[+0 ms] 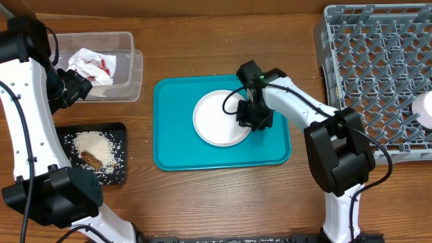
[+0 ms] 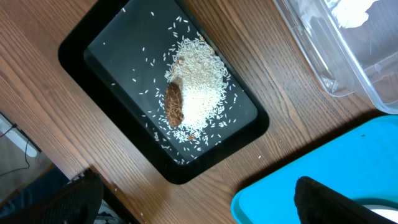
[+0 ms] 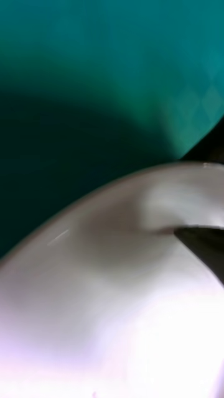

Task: Sort waste into correct bins and load items into the dishwasher
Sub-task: 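Reach the right gripper to the white plate and grasp its rim, then lift the plate and carry it to the grey rack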

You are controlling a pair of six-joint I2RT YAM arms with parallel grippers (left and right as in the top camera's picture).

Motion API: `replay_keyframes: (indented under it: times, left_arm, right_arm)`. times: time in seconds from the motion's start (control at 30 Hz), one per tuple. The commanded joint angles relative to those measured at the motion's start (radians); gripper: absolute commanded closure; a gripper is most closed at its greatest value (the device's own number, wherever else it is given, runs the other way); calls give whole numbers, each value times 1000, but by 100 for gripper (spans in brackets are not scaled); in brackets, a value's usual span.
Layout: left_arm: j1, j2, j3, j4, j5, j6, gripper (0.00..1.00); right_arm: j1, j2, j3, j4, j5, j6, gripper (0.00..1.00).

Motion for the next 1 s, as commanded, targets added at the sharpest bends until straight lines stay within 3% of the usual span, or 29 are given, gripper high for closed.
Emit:
replay_keyframes:
  times: [0.0, 0.1, 0.37, 0.67, 0.8, 0.97]
  left_arm:
    - [2, -7, 2, -2, 1, -6, 0]
    - [2, -7, 2, -2, 1, -5, 0]
    - [2, -7, 2, -2, 1, -6, 0]
    - [2, -7, 2, -2, 1, -6, 0]
    - [2, -7, 2, -2, 1, -6, 0]
    - [2, -7, 2, -2, 1, -5, 0]
  right_arm:
    - [6, 20, -34, -4, 55, 47, 84]
    - [-5, 18, -22, -35, 56, 46, 96]
    - [-106, -11, 179, -241, 75, -38, 96]
    - [-292, -44, 636, -512, 373, -45, 96]
    - [-383, -44, 782, -477, 538, -44, 96]
    - [-468, -41, 789, -288, 761, -45, 96]
